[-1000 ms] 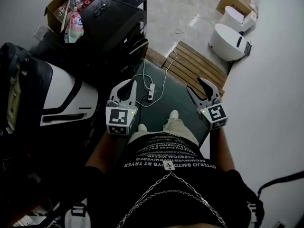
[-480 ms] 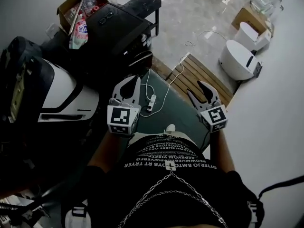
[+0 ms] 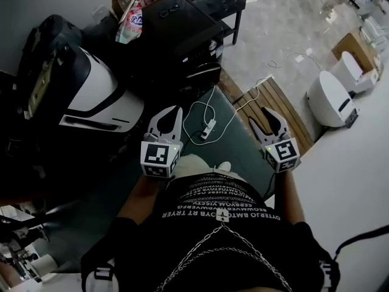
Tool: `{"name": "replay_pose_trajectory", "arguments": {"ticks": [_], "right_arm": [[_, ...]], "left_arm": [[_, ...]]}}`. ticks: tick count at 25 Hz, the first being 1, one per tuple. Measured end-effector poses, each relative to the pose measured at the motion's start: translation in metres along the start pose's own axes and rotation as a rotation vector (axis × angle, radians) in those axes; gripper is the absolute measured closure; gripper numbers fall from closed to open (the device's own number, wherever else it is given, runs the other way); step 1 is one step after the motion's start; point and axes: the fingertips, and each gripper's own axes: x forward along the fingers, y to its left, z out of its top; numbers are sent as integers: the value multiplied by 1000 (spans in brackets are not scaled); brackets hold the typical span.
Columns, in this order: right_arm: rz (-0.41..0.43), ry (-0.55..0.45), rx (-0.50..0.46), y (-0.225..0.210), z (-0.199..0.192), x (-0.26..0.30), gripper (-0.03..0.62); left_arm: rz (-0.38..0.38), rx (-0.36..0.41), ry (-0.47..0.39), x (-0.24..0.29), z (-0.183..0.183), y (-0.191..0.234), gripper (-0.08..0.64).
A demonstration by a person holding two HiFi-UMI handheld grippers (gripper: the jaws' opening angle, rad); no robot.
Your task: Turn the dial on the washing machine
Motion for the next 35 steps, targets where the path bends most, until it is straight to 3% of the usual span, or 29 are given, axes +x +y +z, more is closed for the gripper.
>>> {"name": "replay_pose_trajectory", "arguments": {"ticks": [4,10,18,27,35], "right_arm": [[77,10,-33,18,10,43,379],[139,-10,-129,51,55,99,377],[89,19,-190,57,86,145,377],[107,64,-191,77,81,166,377],[145,62,-205,62,86,202,377]], "left_arm": [[50,-31,2,-3,-9,30,555],[97,-44,-46,-1,-6,90,555],[76,-51,-71,9,-16,140,555],[77,-57,-62,3,-29,164,555],[107,-76,-32,21,-38,169,555]]}}
